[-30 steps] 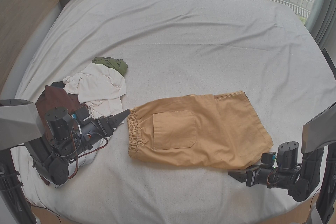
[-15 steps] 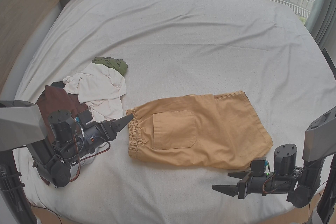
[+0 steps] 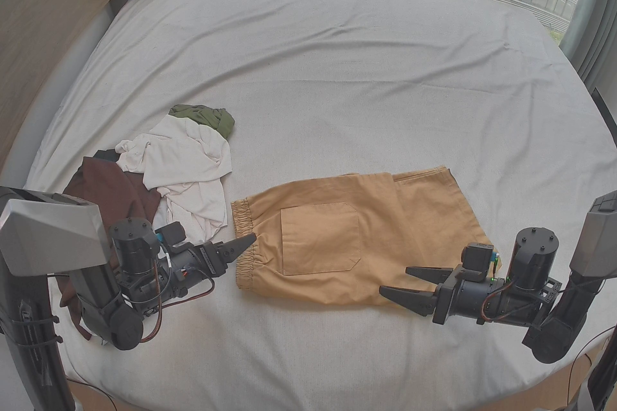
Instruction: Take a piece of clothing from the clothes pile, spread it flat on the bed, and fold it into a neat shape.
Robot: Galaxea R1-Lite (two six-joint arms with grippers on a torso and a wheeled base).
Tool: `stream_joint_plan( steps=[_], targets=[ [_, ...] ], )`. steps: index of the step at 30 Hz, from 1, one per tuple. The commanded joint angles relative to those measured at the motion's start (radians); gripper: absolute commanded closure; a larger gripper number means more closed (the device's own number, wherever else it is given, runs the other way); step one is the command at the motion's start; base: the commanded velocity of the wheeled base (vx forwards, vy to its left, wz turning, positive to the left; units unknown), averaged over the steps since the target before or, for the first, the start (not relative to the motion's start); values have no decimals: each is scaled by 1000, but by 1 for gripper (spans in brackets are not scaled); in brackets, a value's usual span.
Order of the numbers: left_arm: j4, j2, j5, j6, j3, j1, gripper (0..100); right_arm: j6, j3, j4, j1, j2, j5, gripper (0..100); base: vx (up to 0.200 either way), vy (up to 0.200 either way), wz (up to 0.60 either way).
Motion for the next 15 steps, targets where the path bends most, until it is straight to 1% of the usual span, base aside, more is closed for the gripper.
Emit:
stream_joint_plan(
  steps=[1, 8, 12, 15],
  targets=[
    [0, 50, 1, -19, -3, -17, 0, -1, -27, -1, -30, -6, 0, 0, 0, 0, 0],
    [0, 85, 6, -101, -14, -47, 0, -1, -33, -1, -47, -9, 0, 0, 0, 0, 0],
    [0, 101, 6, -112, -20, -50, 0, -1, -34, -1, -49, -9, 0, 0, 0, 0, 0],
    [0, 112, 6, -140, -23, -63, 0, -1, -34, -1, -47, -9, -1, 0, 0, 0, 0]
  ],
)
